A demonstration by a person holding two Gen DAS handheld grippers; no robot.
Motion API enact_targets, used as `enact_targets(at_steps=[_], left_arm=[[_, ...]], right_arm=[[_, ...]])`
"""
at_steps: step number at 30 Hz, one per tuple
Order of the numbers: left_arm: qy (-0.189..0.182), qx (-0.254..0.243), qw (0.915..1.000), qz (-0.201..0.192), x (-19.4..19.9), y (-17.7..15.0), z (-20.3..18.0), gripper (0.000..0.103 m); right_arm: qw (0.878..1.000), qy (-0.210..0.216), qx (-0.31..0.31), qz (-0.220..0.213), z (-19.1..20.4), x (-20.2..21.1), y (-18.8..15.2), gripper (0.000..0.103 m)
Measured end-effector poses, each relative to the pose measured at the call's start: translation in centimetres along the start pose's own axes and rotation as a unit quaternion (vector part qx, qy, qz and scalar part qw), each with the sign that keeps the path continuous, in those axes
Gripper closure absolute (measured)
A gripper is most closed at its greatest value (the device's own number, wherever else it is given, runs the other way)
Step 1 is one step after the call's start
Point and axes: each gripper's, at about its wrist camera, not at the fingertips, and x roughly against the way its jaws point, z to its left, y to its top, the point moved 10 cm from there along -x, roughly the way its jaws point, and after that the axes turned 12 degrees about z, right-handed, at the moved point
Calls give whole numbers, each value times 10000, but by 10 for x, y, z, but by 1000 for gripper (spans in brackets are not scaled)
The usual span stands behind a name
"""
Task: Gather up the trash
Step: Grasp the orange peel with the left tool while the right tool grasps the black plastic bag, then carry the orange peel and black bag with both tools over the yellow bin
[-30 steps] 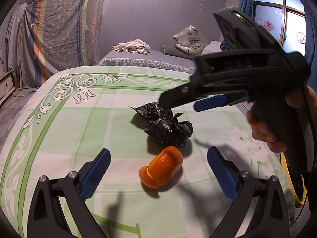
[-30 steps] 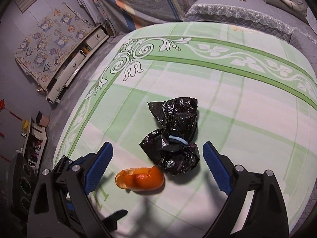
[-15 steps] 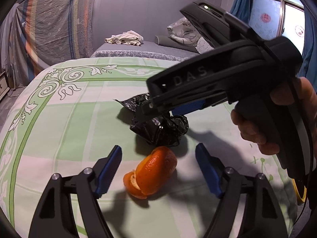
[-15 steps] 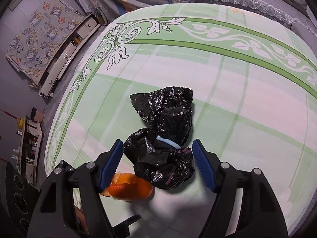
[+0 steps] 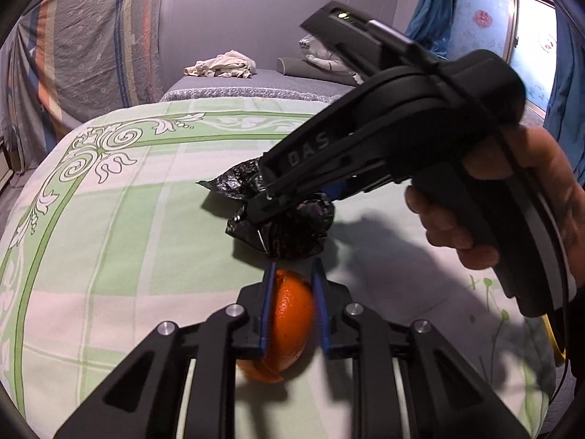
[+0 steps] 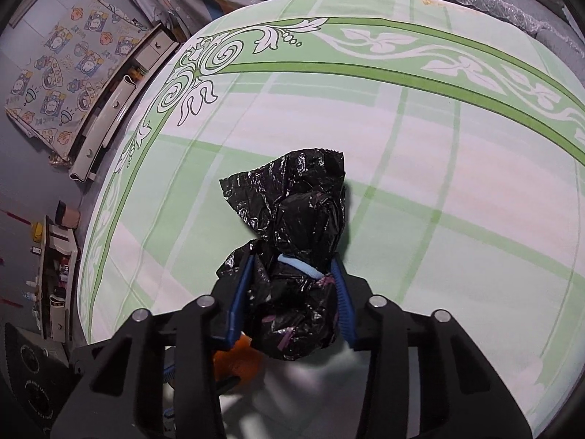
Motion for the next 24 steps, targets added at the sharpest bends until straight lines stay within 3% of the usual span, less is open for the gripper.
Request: enact_targets(at_steps=[8, 14, 24], left_arm=[[-9, -73, 10000, -64, 17, -2, -6, 88], [-137, -188, 9995, -207, 42, 0, -21, 88], [-376, -696, 9933, -847, 119, 3, -86, 88]], right_arm=[[9997, -29, -10, -227, -1, 13, -2, 75], [9980, 32, -94, -630, -4, 48, -10, 75], [9905, 242, -309, -1315, -17, 114, -53, 75]])
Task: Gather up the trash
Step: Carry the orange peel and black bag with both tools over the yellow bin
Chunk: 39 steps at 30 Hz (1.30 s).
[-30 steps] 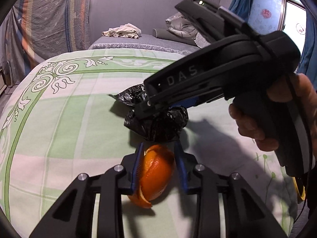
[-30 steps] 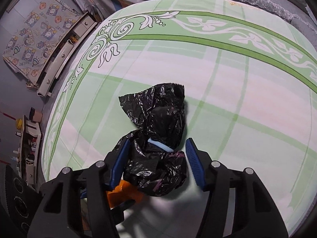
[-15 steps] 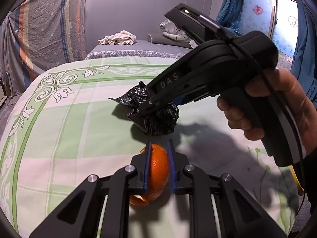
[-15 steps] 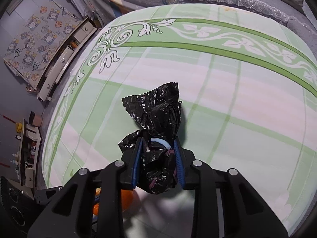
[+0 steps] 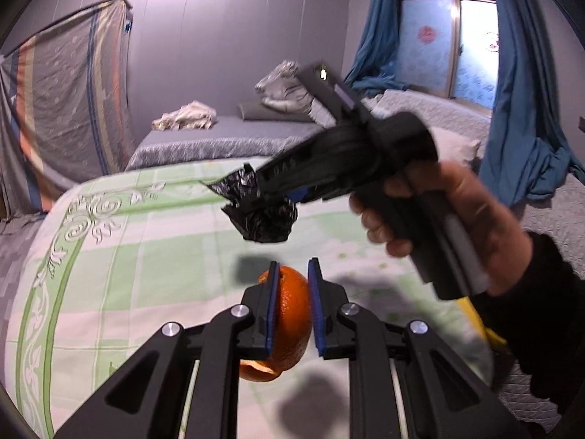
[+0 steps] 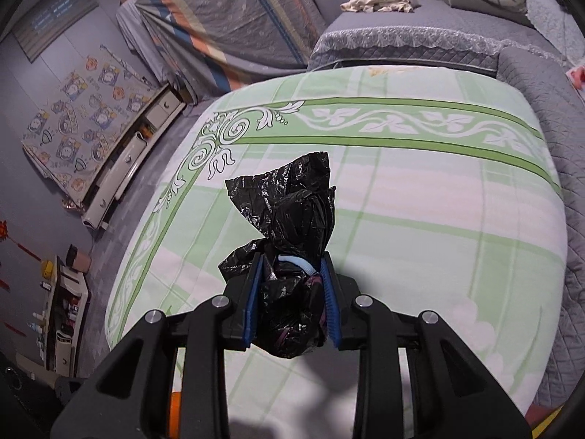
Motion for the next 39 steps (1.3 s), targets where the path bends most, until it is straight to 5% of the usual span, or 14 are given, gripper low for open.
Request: enact_targets(at_steps=[23, 39], left_arm=[[-778, -891, 9902, -740, 80, 8, -142, 88], [-1397, -1497, 9761, -732, 66, 20, -243, 88]], right_arm=[[9870, 194, -723, -1420, -73, 158, -92, 75], [9424, -601, -1625, -2860, -170, 279, -203, 75]])
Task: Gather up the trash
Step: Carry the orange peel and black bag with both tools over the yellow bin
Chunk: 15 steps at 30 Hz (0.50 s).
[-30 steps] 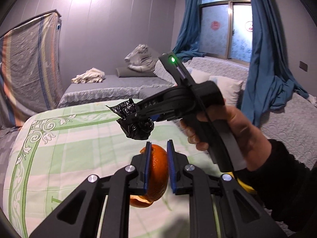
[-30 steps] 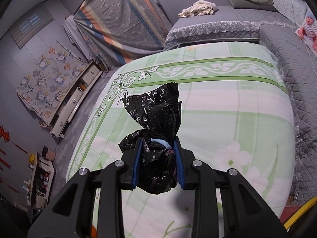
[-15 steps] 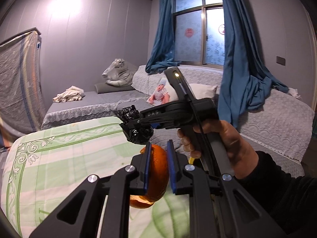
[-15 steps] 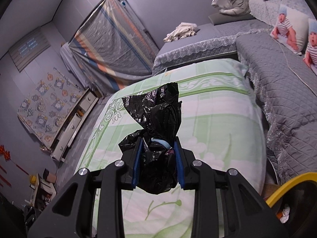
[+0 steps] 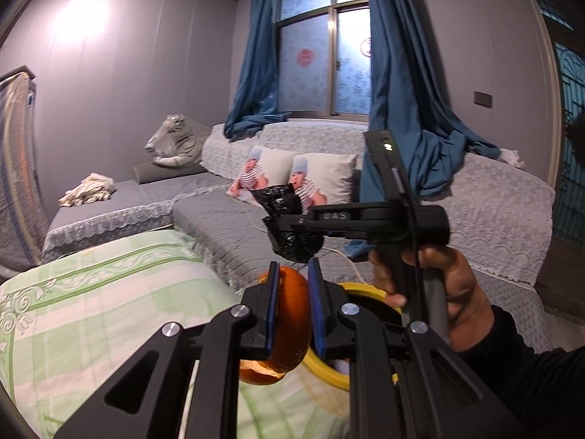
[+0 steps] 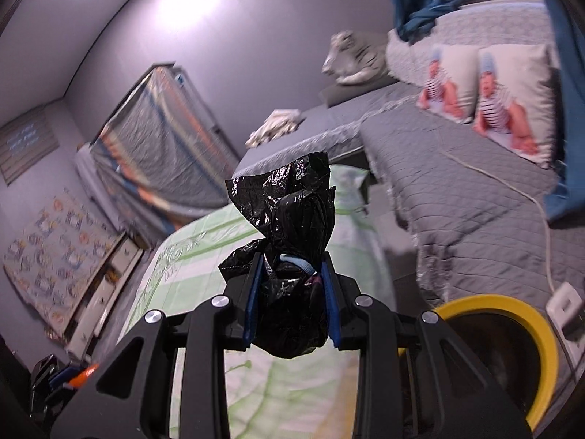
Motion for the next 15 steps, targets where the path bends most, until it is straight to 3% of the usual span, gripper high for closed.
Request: enact_targets(at_steps=[7, 15], left_arm=[[-332, -213, 9992, 28, -23, 13, -33, 88], [-414, -322, 9986, 39, -55, 19, -58, 88]], right_arm=[[9958, -670, -308, -552, -56, 53, -18, 75], [9870, -1202, -539, -925, -102, 88, -41, 75]])
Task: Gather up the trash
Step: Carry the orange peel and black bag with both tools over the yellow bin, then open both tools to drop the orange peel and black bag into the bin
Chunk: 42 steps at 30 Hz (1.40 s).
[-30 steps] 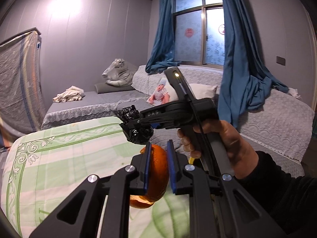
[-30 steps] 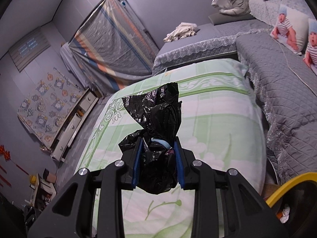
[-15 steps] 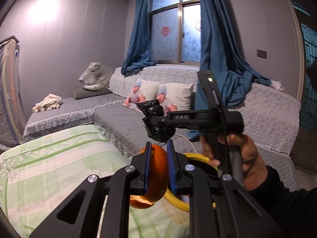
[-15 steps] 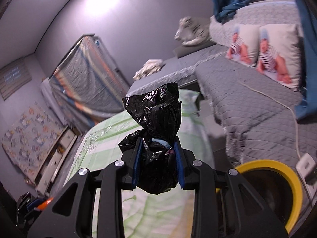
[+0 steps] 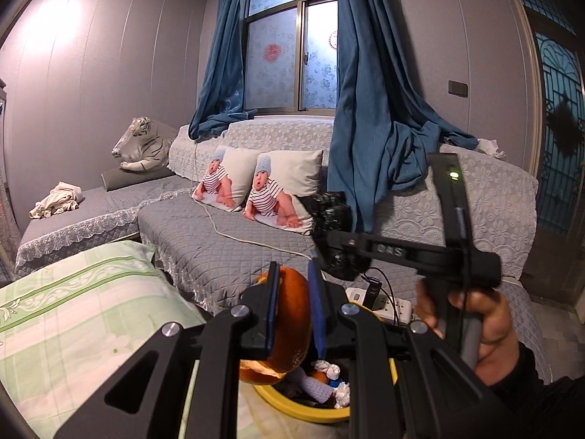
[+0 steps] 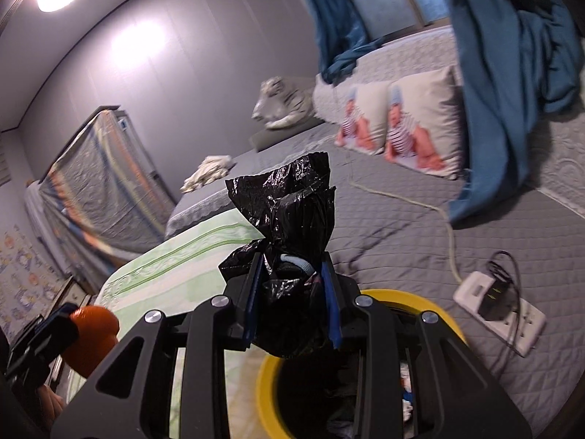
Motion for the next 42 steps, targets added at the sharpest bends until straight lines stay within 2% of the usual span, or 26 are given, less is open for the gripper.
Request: enact_targets(at_steps=[6, 18, 26, 31, 35, 37, 39, 42], left_arm=[[15, 54, 9999, 90, -31, 3, -5, 88], [-37, 538, 9964, 657, -101, -15, 3, 88], [-98, 741, 9911, 1106, -139, -36, 8, 87], [-161, 862, 9883, 1250, -151, -44, 10, 87], [-149, 906, 9875, 1285, -154, -47, 14, 87], [-135, 949, 9866, 1323, -154, -48, 17, 82], [-93, 1083, 9855, 1307, -150, -49, 24, 56], [42, 1257, 9853, 1154, -137, -47, 41, 47]], right_arm=[[9996, -242, -142, -82, -29, 7, -10, 75], [9971, -99, -594, 471, -59, -26, -53, 74], [9940, -257, -805, 693, -77, -43, -72, 74], [9913, -328, -895, 905, -85, -56, -82, 73], [9905, -405, -909, 947, -88, -60, -86, 69], [9898, -542, -941, 928, -92, -59, -86, 61], [9888, -620, -1015, 901, -96, -57, -85, 50], [9877, -713, -1097, 858, -100, -53, -82, 44]])
